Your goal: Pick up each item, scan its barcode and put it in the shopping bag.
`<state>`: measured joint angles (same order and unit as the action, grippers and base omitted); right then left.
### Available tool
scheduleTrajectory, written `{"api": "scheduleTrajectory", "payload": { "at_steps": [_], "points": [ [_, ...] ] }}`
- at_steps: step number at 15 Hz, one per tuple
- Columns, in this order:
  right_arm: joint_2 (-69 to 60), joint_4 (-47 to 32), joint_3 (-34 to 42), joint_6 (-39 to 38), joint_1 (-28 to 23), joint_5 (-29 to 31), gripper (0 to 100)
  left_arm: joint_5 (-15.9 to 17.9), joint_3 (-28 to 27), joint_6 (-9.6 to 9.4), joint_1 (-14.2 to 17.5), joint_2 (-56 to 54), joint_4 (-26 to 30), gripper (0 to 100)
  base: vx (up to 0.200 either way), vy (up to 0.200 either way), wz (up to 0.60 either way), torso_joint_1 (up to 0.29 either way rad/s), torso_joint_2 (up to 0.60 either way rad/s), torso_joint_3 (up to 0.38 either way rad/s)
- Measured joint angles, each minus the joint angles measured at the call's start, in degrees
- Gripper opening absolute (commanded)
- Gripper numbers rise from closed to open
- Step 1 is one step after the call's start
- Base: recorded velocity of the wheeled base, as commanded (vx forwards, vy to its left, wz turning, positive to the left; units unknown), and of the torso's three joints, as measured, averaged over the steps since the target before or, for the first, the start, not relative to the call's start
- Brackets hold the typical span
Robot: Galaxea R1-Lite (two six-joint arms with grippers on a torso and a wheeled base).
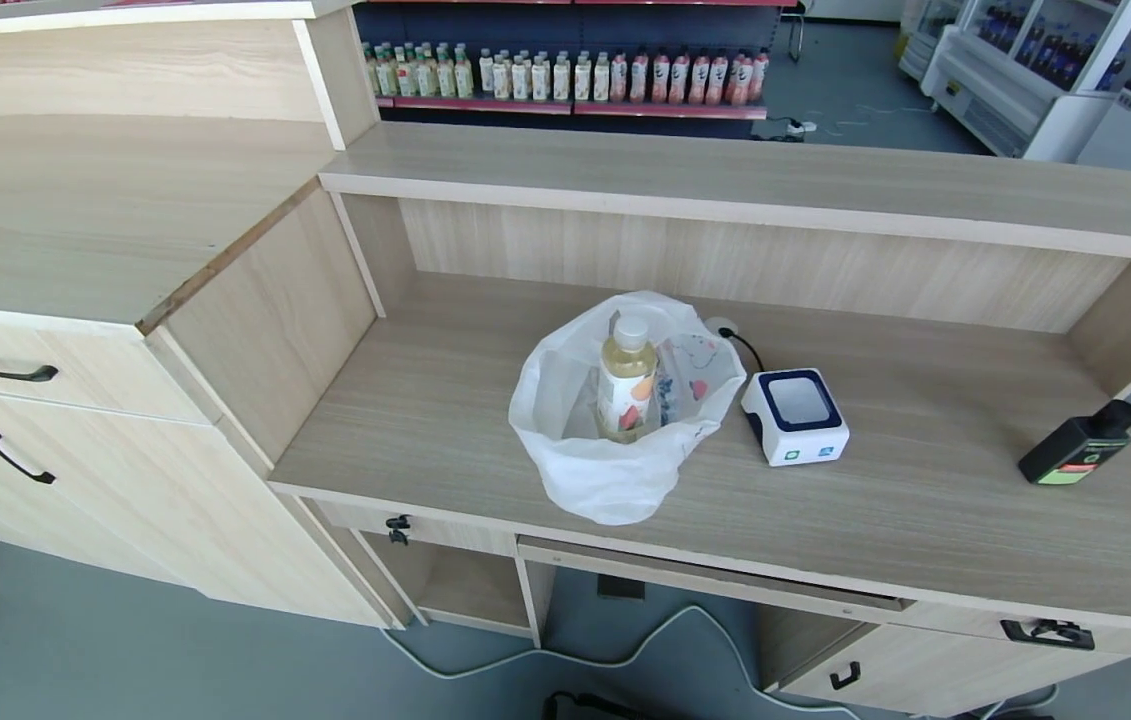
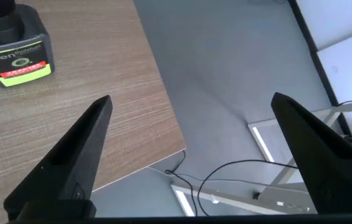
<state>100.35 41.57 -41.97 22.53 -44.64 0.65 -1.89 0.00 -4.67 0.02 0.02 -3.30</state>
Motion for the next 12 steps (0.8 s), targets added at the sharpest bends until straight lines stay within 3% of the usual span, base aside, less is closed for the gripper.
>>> {"api": "scheduleTrajectory", "payload": {
  "at_steps": [3, 6, 12],
  "points": [
    [2.6, 0.2, -0.6, 6.0, 1.1, 1.5, 100, 0.0, 0.0, 0.02, 0.0, 0.0, 0.0, 100, 0.000, 0.000, 0.00, 0.000, 0.00, 0.000],
    [4.2, 0.4, -0.2, 6.6, 2.5, 4.5, 100, 0.0, 0.0, 0.02, 0.0, 0.0, 0.0, 100, 0.000, 0.000, 0.00, 0.000, 0.00, 0.000],
    [10.5, 8.0, -0.7, 6.5, 3.7, 5.6, 100, 0.0, 0.0, 0.02, 0.0, 0.0, 0.0, 100, 0.000, 0.000, 0.00, 0.000, 0.00, 0.000]
  ]
}}
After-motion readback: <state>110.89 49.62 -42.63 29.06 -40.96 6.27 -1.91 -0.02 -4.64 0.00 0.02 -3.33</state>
